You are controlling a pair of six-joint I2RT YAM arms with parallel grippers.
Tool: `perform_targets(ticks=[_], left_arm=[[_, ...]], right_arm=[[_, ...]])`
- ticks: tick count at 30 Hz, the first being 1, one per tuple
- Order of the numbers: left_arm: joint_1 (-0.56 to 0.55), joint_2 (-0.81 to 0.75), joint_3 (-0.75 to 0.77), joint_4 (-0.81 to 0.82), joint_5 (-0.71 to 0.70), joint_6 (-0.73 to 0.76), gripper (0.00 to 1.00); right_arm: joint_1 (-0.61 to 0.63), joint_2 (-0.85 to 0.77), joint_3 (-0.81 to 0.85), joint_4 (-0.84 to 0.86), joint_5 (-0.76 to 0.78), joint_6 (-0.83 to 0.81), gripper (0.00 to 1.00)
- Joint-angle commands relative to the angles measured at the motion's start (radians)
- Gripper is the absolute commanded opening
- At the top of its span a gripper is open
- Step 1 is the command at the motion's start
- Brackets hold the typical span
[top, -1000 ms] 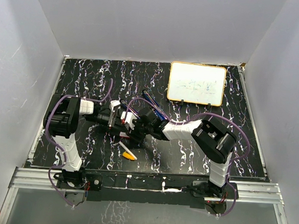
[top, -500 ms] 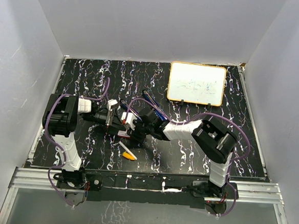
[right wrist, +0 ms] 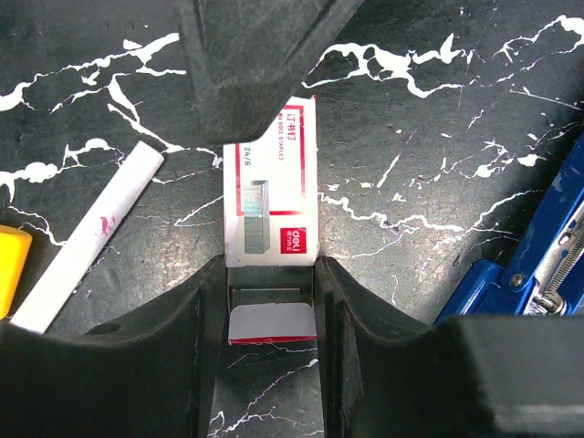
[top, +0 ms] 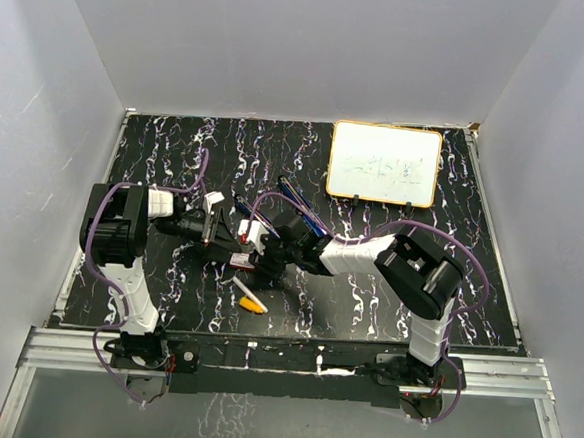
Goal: Load the staples into the stapler
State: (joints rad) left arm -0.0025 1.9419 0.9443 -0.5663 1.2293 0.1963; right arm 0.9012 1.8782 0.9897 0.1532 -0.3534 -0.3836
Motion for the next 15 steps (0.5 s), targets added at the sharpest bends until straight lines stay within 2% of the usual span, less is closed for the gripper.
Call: perform_targets(ticks=[1,8,15], left_arm=[[0.029,-0.01,0.039,-0.03,-0.066,0.05,0.83],[0.084,-0.081,0.077,-0.015,-0.126,0.037,0.83],[0.084,-0.261,0.073,0.056,-0.257,0.107,0.83]], right_arm=[[-0.014,-0.021,-0.033,-0.047,0.018,-0.027,0.35],[-0.018,-0.033,-0.019,-0.071,-0.009,-0.04,0.4],[-0.018,-0.047,0.042,-0.138,-0.042,-0.055,0.6]])
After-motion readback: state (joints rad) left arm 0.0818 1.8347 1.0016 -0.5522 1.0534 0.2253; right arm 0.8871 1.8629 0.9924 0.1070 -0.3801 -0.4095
